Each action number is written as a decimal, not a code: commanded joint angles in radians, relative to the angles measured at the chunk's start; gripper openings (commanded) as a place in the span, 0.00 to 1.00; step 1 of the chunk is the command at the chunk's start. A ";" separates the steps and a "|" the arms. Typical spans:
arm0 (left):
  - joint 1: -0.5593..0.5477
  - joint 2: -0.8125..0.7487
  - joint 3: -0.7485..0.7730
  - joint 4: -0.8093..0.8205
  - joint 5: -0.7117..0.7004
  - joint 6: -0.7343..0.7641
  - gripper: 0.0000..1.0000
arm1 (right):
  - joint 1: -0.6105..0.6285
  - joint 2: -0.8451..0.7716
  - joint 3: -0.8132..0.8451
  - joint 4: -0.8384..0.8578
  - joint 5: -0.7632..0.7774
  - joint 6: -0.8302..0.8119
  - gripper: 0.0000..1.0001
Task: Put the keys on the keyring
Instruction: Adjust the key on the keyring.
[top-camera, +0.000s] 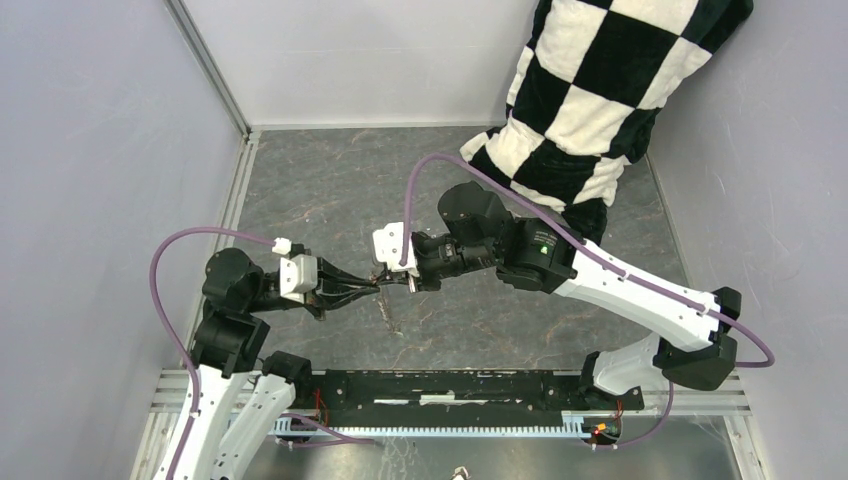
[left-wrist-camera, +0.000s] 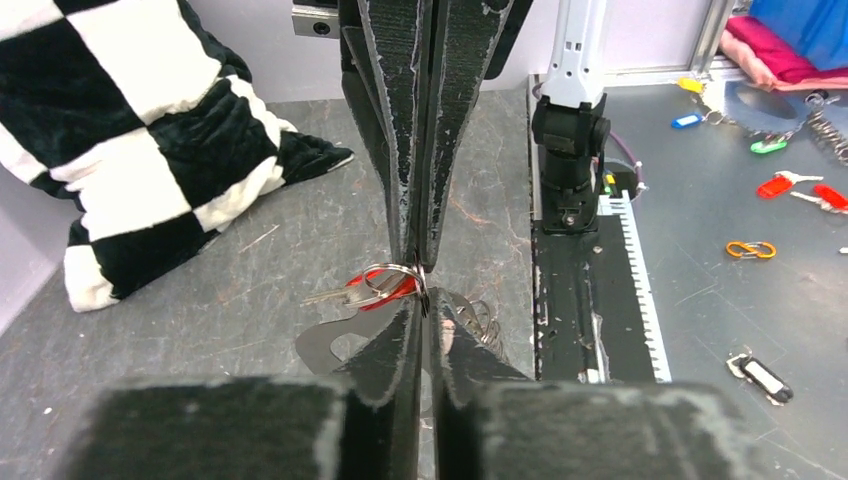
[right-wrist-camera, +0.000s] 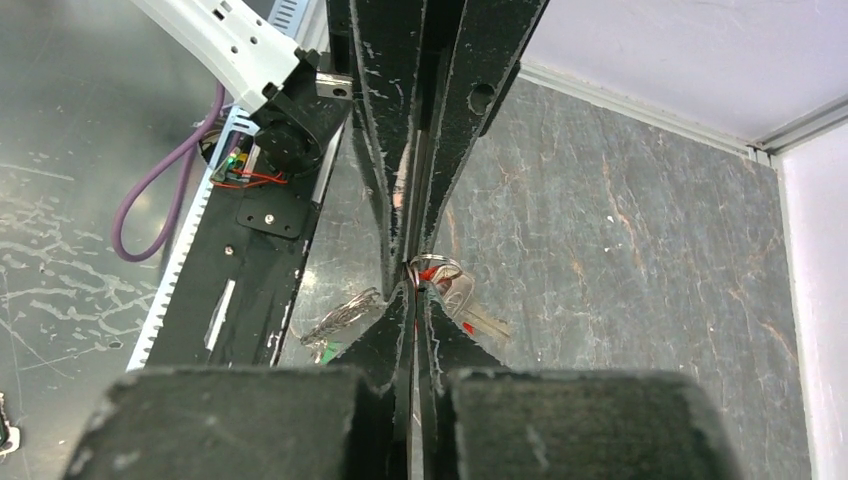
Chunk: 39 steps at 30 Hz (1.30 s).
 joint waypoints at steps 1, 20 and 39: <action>-0.003 -0.006 0.013 0.042 -0.003 -0.057 0.23 | 0.004 0.013 0.043 -0.004 0.067 -0.009 0.00; -0.003 0.033 0.167 -0.492 -0.059 0.699 0.48 | -0.001 0.094 0.151 -0.265 -0.160 -0.069 0.00; -0.095 0.328 0.362 -1.208 0.168 1.238 0.49 | -0.001 0.161 0.194 -0.267 -0.355 -0.120 0.00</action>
